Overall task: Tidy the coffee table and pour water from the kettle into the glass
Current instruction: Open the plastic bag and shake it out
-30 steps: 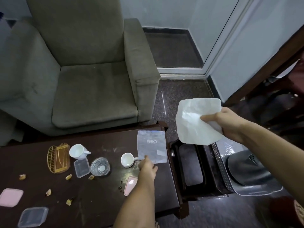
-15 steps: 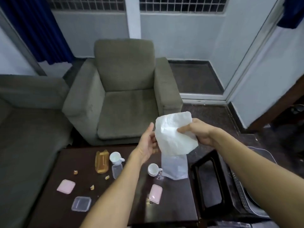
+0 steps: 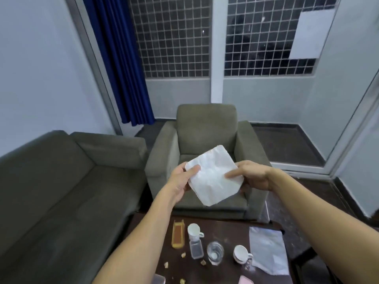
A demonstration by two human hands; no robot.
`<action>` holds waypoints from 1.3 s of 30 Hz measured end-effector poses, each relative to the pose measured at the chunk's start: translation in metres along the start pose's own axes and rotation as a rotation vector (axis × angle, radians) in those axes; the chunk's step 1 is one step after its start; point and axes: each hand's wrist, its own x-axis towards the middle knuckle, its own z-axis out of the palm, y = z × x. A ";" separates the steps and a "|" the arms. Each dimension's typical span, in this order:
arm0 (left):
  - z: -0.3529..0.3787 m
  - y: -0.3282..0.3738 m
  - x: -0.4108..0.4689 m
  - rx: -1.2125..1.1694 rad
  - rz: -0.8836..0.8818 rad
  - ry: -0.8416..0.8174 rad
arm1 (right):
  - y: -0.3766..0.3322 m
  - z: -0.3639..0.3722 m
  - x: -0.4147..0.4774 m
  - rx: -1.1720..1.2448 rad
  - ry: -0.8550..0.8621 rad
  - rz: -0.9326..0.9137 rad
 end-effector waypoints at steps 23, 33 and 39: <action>-0.127 0.066 0.001 0.503 0.178 -0.257 | -0.059 0.058 0.024 -0.080 0.167 -0.257; -0.116 0.085 0.016 0.249 0.188 -0.163 | -0.078 0.046 0.033 -0.134 0.263 -0.406; -0.107 0.085 0.027 0.226 0.148 -0.106 | -0.081 0.038 0.032 -0.202 0.285 -0.420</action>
